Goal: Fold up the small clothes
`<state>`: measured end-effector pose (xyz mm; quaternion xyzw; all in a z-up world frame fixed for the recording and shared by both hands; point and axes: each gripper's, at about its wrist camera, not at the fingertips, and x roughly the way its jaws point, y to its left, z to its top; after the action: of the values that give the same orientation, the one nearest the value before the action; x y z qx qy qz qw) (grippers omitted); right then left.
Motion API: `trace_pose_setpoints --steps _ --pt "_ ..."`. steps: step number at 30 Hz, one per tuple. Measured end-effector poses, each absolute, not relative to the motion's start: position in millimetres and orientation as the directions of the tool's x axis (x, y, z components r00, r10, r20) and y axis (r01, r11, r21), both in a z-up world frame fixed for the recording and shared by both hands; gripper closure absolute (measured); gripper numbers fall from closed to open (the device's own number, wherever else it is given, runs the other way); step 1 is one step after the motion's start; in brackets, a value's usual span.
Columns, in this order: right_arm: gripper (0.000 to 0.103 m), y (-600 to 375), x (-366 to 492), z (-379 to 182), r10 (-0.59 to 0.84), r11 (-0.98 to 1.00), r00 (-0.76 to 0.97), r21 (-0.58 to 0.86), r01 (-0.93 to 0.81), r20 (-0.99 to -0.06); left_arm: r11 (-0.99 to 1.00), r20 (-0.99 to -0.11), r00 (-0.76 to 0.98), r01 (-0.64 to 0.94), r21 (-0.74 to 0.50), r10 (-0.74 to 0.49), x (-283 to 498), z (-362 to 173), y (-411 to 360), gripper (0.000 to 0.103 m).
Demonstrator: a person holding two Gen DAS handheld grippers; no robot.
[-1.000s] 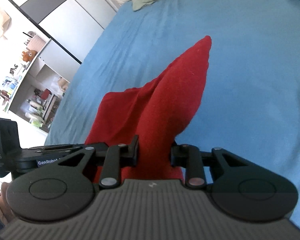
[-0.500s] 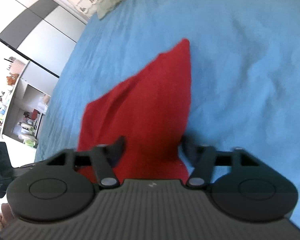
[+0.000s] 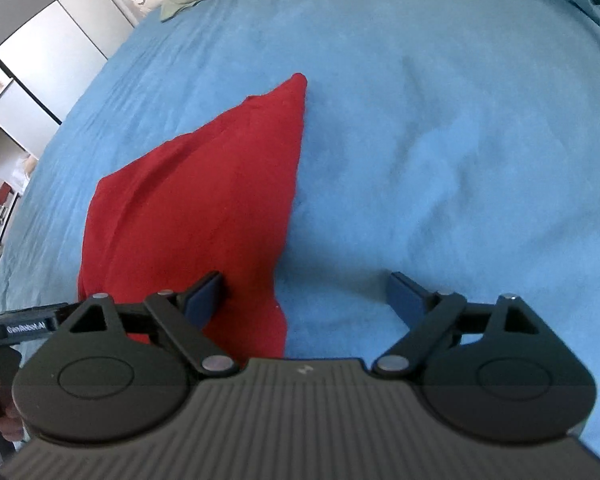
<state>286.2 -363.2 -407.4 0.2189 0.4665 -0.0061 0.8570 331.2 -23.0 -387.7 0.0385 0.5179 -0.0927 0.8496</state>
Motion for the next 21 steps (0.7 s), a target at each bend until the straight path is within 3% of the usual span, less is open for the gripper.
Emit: trace_pose_setpoints --steps 6,12,16,21 --pt "0.001 -362 268 -351 0.184 0.918 0.634 0.363 0.163 -0.751 0.977 -0.860 0.501 0.212 0.019 -0.092 305 -325 -28 0.010" --pt "0.000 -356 213 -222 0.104 0.955 0.731 0.273 0.116 -0.675 0.974 -0.784 0.604 0.225 -0.005 -0.143 245 -190 -14 0.009" --pt "0.000 -345 169 -129 0.062 0.964 0.766 0.237 0.119 -0.639 0.980 -0.729 0.672 0.197 0.006 -0.131 198 -99 -7 0.000" --pt "0.000 -323 124 -44 -0.053 0.981 0.738 0.103 0.164 -0.673 0.987 -0.753 0.651 0.161 0.019 -0.092 149 -42 -6 0.000"
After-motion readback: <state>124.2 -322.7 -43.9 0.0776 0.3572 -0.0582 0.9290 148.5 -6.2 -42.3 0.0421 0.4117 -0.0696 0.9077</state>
